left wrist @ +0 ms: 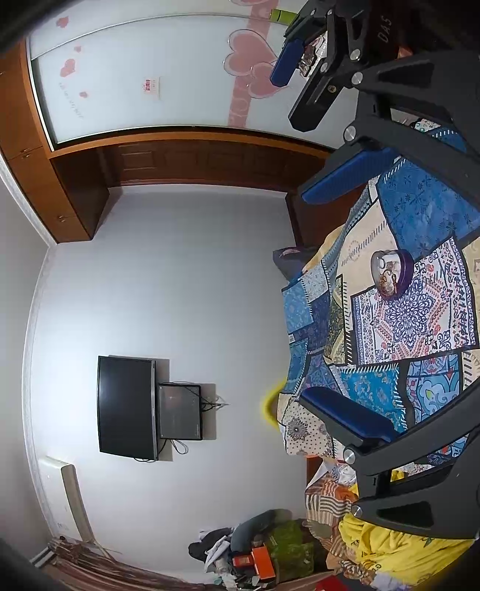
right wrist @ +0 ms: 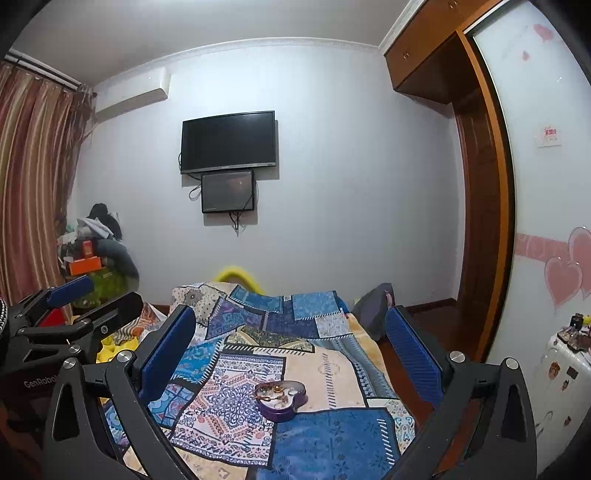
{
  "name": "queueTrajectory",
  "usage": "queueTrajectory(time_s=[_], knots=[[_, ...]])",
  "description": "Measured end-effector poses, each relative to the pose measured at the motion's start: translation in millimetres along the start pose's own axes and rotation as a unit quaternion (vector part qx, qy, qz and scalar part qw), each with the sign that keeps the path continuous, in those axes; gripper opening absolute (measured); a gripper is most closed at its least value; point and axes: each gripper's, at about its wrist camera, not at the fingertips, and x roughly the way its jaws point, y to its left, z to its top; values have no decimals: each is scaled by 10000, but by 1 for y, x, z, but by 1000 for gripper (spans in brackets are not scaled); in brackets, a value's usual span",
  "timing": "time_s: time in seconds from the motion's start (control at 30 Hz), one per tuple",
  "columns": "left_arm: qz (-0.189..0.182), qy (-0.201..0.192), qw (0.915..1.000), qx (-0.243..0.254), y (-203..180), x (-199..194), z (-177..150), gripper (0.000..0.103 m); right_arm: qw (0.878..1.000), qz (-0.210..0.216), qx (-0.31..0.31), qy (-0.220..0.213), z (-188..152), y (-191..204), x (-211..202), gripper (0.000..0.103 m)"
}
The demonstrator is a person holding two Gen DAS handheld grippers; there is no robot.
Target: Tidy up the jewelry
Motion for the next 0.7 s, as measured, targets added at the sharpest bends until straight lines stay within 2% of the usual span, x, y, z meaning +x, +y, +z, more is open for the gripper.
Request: queueTrajectory(time_s=[0.7], knots=[[-43,44,10000,-3,-3,3,-1,101,10000,-8,27,56,-1,-2,0,102]])
